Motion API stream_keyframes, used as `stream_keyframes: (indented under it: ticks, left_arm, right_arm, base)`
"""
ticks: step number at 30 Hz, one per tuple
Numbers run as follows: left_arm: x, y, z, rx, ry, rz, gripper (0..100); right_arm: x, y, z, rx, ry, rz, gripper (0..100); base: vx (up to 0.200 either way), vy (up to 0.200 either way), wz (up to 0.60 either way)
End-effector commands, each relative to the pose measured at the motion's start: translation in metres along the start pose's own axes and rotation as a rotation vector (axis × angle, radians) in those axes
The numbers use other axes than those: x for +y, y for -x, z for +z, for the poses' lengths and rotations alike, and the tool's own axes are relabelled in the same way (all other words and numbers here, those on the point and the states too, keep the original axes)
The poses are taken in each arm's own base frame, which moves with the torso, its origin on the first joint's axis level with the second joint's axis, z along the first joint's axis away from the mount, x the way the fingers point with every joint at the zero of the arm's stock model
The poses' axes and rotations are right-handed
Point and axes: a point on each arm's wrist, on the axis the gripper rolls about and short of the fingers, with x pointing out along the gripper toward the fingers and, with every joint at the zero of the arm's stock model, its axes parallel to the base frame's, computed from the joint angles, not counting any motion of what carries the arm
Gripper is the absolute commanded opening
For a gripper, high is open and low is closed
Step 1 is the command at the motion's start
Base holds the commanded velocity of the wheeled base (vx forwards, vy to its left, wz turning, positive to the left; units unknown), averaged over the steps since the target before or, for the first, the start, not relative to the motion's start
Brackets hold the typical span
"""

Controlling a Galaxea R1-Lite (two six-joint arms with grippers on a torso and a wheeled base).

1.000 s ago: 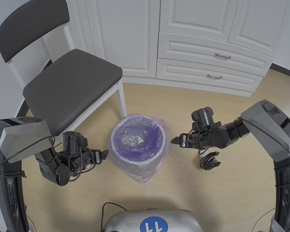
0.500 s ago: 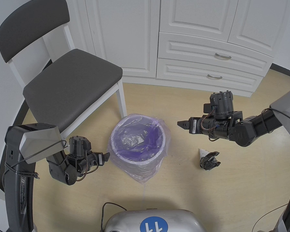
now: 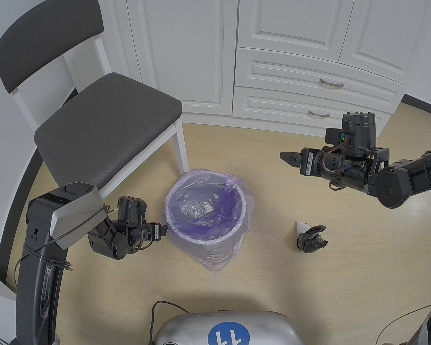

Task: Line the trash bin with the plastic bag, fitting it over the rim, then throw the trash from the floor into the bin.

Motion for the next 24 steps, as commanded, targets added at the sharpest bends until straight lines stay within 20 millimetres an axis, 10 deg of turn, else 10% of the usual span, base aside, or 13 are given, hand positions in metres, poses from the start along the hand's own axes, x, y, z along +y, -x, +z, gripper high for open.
stream_keyframes:
  ticks: [1, 24]
  left_arm:
    - [-0.001, -0.013, 0.009, 0.020, -0.070, 0.003, 100]
    - [-0.009, -0.040, 0.014, 0.142, -0.141, 0.038, 100]
  right_arm:
    - [-0.007, 0.004, 0.005, -0.022, 0.012, -0.011, 100]
    - [-0.012, 0.008, 0.003, -0.011, 0.040, -0.019, 100]
  base:
    - [0.000, 0.000, 0.00]
    - [0.000, 0.000, 0.00]
